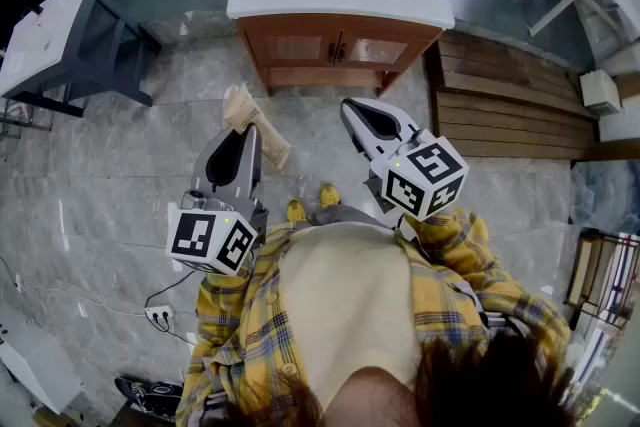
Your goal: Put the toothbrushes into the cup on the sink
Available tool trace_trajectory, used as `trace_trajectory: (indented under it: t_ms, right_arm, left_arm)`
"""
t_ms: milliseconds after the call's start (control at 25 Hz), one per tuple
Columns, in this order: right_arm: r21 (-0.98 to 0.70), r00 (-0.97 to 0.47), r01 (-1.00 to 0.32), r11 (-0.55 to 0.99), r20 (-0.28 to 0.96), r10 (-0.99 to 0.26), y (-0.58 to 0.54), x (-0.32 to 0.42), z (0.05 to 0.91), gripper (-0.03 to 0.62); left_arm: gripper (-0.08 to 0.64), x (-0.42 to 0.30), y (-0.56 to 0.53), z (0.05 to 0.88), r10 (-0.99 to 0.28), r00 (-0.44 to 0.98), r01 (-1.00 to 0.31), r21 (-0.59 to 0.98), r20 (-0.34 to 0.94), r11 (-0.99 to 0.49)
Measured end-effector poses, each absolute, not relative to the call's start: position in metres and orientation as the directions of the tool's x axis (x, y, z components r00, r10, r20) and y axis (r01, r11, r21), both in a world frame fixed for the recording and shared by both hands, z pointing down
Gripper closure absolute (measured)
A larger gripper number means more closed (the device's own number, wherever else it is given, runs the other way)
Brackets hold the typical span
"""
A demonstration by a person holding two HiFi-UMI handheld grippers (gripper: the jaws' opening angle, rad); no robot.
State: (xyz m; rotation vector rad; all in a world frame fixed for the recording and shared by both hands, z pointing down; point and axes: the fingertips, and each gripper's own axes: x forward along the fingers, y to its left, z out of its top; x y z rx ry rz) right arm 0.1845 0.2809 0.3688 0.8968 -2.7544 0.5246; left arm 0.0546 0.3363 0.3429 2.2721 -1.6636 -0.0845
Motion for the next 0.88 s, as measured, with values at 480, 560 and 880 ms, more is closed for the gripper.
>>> trace_trajectory:
  t_ms: [480, 560, 880]
  right_arm:
    - [-0.298, -0.818, -0.571, 0.765, 0.280, -0.502, 0.250, 0.188, 0.375, 0.578]
    - [-0.302, -0.825, -0.560, 0.771, 0.279, -0.491, 0.245, 0.188, 0.376, 0.578]
    - [-0.304, -0.841, -0.535, 0.788, 0.282, -0.462, 0.220, 0.197, 0.380, 0.578]
  left_arm:
    - [0.526, 0.064, 0.308, 0.346, -0.943, 0.298, -0.926, 0.284, 0.149, -0.248]
    - [0.526, 0.065, 0.303, 0.346, -0.945, 0.291, -0.929, 0.281, 0.151, -0.241]
    - [0.526, 0.073, 0.281, 0.354, -0.951, 0.254, -0.939, 0.279, 0.178, -0.199]
